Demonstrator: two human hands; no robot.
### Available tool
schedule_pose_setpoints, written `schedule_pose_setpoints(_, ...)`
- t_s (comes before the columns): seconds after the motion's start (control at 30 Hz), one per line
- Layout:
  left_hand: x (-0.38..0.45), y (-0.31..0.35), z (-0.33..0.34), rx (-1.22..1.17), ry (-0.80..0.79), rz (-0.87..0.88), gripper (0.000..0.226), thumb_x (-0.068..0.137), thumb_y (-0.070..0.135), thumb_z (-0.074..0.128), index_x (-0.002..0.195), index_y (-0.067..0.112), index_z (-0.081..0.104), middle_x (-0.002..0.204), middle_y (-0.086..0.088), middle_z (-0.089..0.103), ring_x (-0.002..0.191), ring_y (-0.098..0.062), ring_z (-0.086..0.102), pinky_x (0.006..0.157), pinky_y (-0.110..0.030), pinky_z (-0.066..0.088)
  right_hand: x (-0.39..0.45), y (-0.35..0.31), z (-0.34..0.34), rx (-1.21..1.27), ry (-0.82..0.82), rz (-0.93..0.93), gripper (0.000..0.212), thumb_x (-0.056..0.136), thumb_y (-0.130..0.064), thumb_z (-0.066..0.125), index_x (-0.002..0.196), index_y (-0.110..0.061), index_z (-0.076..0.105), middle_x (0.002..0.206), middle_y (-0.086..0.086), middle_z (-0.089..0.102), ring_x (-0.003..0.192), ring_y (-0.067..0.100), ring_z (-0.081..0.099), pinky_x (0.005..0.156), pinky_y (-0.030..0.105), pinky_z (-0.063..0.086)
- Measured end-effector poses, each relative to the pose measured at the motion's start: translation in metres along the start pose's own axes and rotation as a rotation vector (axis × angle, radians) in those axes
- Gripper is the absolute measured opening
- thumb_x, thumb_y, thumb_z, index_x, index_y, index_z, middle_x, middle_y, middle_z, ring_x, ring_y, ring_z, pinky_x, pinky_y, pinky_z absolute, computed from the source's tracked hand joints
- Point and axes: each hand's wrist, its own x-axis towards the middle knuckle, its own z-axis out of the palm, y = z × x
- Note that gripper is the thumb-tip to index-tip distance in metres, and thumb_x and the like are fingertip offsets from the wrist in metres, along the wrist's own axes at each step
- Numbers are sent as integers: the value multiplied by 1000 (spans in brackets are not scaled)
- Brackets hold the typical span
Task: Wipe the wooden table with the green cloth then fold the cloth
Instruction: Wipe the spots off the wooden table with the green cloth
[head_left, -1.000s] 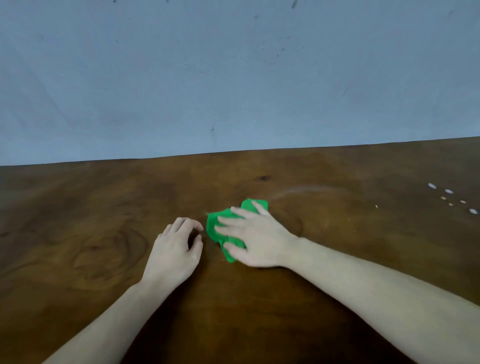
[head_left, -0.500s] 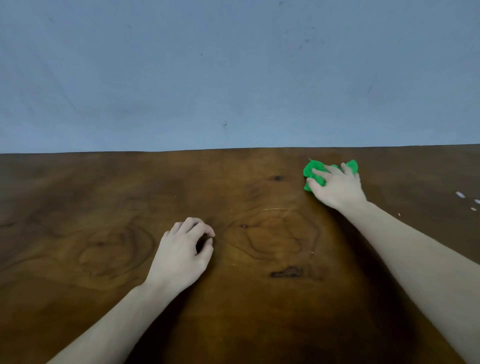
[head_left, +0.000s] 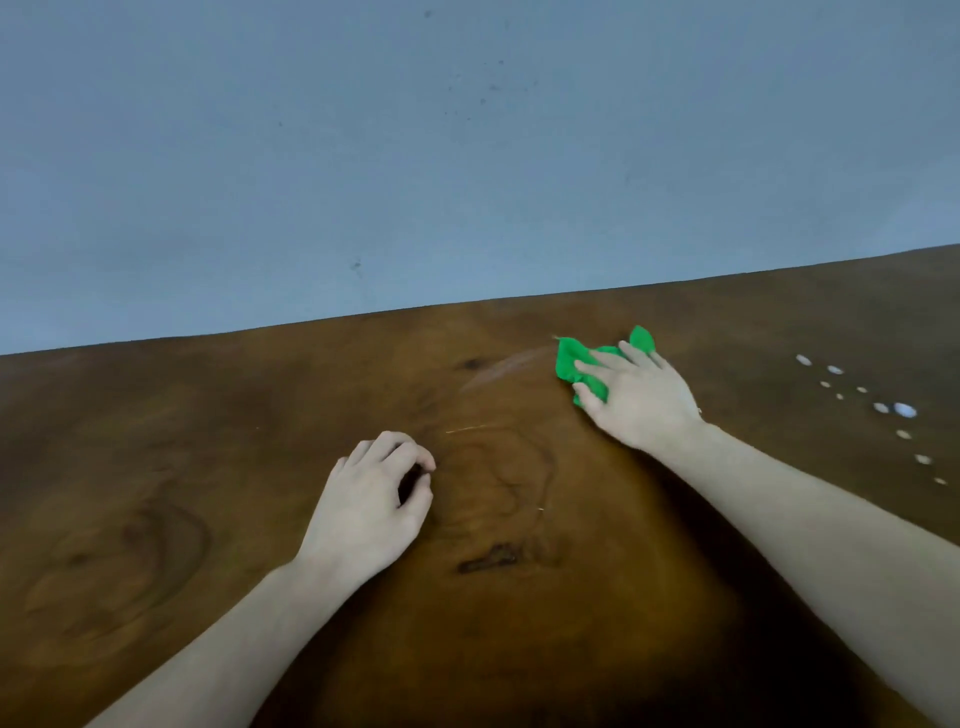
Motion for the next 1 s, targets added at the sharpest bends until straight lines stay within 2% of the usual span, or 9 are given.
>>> schedule_pose_setpoints(0.2,19,24,14,40,-29,76,17,97,40,47,107,37,59,119,22,48,107,0,45,96,-24,38,-4,117,-8,88,-43,417,53,102,-56,31,153,-43,38,166,-13,25,156,26,11,123,59,11)
schedule_pose_setpoints(0.27,21,24,16,41,-25,75,16,96,40,47,107,37,58,118,23,48,106,1,43,97,-24,37,7,125,-10,143,-62,472,51,101,-52,36,151,-43,42,166,-14,25,155,29,11,119,66,11)
schedule_pose_setpoints(0.37,18,19,14,33,-1,41,13,96,38,49,105,37,59,117,24,48,105,1,43,93,-21,32,38,105,-20,153,-73,463,52,101,-49,34,150,-36,47,163,-6,34,153,34,20,119,61,21)
schedule_pose_setpoints(0.47,15,13,10,22,-5,13,14,97,37,49,105,37,60,117,25,47,108,3,42,91,-15,25,66,39,-23,150,-60,254,56,103,-55,24,152,-35,44,159,-3,42,150,31,29,117,55,28)
schedule_pose_setpoints(0.57,15,8,9,-5,26,-23,11,96,33,52,101,36,61,114,25,48,106,2,46,89,-10,25,57,-56,-11,106,-42,-172,53,106,-49,21,158,-38,26,159,-4,42,151,24,28,118,54,25)
schedule_pose_setpoints(0.67,17,7,9,-6,58,-38,11,94,28,55,97,37,61,108,23,51,102,-2,50,91,-19,33,26,-118,-1,-47,-89,-631,51,108,-45,19,158,-40,25,165,-13,29,155,17,18,123,60,8)
schedule_pose_setpoints(0.73,20,8,10,4,50,-44,11,94,29,55,97,37,61,109,24,51,104,-1,50,93,-19,32,24,-115,-4,-116,-118,-713,50,107,-47,18,156,-46,28,166,-17,20,156,16,10,121,65,-1)
schedule_pose_setpoints(0.8,24,10,9,-1,22,-58,11,95,32,53,99,38,61,112,24,50,107,1,48,95,-15,26,38,-84,-9,-102,-111,-605,48,106,-47,19,153,-51,30,167,-19,19,156,15,8,119,69,0)
schedule_pose_setpoints(1.0,33,23,15,18,7,-39,11,96,35,52,100,37,62,114,24,50,107,0,47,94,-20,29,70,73,-20,7,-109,130,52,103,-44,24,154,-47,31,168,-16,19,156,19,10,117,70,13)
